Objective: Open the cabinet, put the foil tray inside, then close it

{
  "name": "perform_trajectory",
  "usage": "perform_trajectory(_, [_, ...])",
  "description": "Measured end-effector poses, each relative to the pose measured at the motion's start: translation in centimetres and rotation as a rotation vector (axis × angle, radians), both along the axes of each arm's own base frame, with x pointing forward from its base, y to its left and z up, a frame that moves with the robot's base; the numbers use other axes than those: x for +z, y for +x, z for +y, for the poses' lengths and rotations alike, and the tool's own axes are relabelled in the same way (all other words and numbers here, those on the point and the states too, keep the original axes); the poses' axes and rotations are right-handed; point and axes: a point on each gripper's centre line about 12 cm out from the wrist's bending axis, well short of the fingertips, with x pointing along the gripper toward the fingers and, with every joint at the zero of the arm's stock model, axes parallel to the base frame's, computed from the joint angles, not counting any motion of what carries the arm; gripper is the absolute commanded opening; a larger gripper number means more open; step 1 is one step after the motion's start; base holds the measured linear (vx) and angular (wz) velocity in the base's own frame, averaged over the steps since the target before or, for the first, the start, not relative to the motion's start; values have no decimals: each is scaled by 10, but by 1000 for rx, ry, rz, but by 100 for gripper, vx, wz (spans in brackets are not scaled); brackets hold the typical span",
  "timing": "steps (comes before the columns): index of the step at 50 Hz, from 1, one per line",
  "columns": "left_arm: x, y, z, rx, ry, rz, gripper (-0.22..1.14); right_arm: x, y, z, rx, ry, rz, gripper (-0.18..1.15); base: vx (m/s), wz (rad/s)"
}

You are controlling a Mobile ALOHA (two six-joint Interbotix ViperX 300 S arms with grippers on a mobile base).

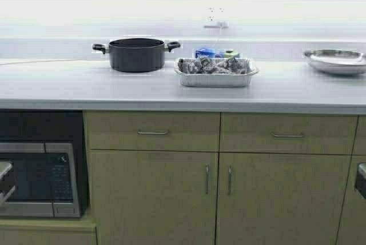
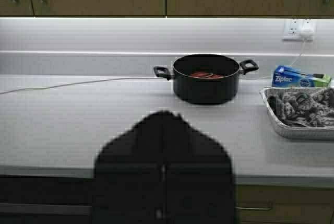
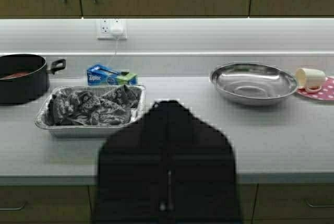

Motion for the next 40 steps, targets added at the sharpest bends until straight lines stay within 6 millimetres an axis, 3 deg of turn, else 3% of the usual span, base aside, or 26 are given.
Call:
perform_trajectory(4, [-5, -1, -1, -3, 8, 14, 8, -3, 0, 0, 0, 1, 9, 10, 7, -3])
perform_trajectory(12, [-11, -2, -2, -14, 9, 34, 2, -10, -1, 0, 0, 7, 49, 6, 10, -2])
perform_trajectory(40, [-17, 2, -3, -14, 6, 58, 2, -15, 2, 0, 2, 7, 81, 6, 25, 0])
